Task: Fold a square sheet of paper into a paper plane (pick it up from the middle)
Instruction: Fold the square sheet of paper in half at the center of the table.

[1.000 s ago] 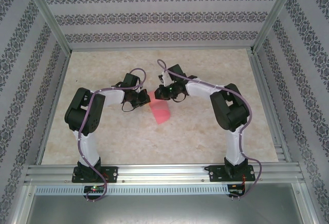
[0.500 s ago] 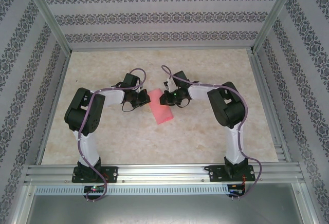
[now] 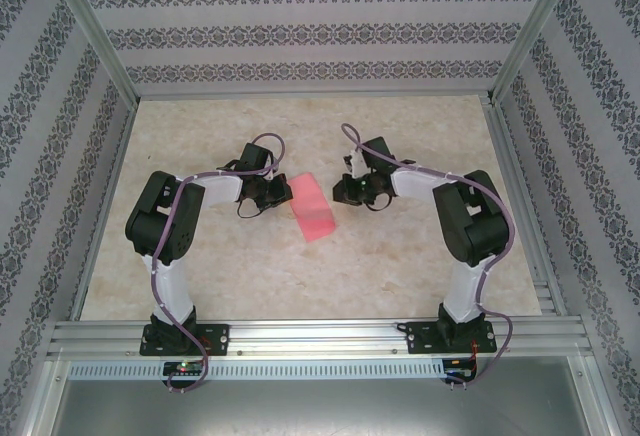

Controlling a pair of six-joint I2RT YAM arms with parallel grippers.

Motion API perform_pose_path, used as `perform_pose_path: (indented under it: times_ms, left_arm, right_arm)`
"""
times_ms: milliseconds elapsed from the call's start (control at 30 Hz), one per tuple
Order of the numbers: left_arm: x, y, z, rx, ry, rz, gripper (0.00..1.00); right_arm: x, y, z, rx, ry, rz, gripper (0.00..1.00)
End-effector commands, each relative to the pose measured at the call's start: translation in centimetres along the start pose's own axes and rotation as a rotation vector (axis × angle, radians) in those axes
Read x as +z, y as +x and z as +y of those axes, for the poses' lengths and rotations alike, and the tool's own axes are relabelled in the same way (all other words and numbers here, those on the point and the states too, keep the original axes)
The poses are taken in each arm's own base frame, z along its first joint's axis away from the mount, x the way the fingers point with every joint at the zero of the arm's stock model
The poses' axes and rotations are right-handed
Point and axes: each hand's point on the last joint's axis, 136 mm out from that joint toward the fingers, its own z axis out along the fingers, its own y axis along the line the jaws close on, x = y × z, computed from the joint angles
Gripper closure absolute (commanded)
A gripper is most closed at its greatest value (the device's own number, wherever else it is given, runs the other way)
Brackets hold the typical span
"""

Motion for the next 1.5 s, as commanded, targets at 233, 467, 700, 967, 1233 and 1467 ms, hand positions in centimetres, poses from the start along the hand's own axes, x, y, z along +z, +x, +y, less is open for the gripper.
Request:
perform_pose_path:
  times_ms: [233,467,700,967,1233,1467]
  left_arm:
    - [2.1,6.2,10.4,-0.09,-0.342,0.162,1.0]
    - [2.1,6.3,10.6,-0.102,-0.346,0.154,1.0]
    - [2.3,6.5,10.8,-0.108,-0.349,0.155,1.0]
    - [2.3,6.6,11.2,-0.112,-0.363,0.152,1.0]
    - [2.3,6.5,11.2,-0.106,-0.367,0.149,1.0]
    - [2.3,5.9,10.4,-0.069,-0.34,0.146,1.0]
  right_arm:
    - [4.5,0.7,4.7,-0.063,-0.079,0.082,0.9]
    - [4.5,4.4,3.0,-0.03,-0.072,0.152,0.89]
    - [4.5,6.0,1.5,-0.01,-0.042,0.175,0.89]
    - [3.8,8.1,0.1,0.009,-0.017,0.197,0.89]
    - [2.4,10.6,-2.2,0.039,0.003,0.199,0.89]
    - [1.9,9.4,-1.1,0.024,-0.045,0.14,0.89]
